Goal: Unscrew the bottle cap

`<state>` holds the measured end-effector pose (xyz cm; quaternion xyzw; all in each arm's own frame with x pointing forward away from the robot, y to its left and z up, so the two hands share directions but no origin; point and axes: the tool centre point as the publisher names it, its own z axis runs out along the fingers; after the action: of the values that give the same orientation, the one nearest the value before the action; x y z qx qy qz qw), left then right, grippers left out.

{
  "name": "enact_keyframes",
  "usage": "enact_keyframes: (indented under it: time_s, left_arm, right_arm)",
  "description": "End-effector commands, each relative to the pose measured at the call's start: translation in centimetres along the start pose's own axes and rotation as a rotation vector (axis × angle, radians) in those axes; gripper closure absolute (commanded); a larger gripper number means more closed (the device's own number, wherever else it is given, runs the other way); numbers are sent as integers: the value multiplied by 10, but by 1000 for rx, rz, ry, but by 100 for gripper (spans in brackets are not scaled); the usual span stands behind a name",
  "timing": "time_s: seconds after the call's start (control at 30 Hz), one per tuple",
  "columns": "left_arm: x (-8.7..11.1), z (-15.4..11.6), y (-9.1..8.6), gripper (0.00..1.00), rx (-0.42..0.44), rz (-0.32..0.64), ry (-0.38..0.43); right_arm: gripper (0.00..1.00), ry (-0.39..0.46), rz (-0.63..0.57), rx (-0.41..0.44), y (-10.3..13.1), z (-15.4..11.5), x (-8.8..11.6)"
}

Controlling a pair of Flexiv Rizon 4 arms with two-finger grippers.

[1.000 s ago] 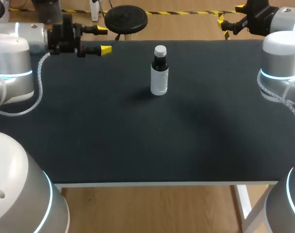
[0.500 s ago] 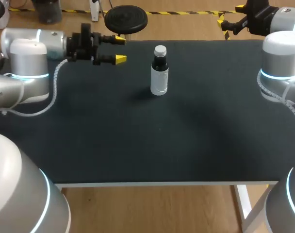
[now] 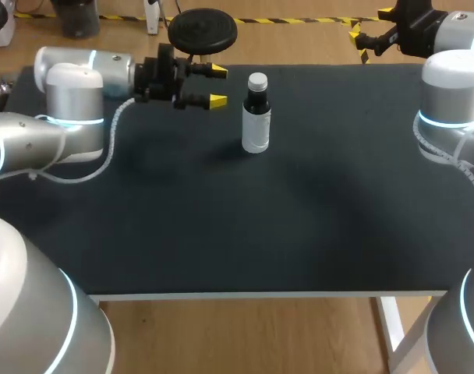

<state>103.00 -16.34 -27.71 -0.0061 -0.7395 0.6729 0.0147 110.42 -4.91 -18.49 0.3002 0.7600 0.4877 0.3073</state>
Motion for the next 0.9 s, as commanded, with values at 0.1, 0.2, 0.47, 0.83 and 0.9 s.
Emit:
enact_keyframes:
  time_s: [0.1,0.2,0.47,0.83,0.9]
  left_arm:
    - [-3,14,4,0,5,-1,29]
    - [-2,18,4,0,8,0,36]
    - [1,28,5,0,18,-5,57]
    - [5,51,2,0,6,-1,87]
    - [6,54,2,0,4,0,93]
  right_arm:
    - [0,1,0,0,0,0,-1]
    - [0,1,0,0,0,0,-1]
    - [0,1,0,0,0,0,-1]
    - [0,1,0,0,0,0,-1]
    - [0,1,0,0,0,0,-1]
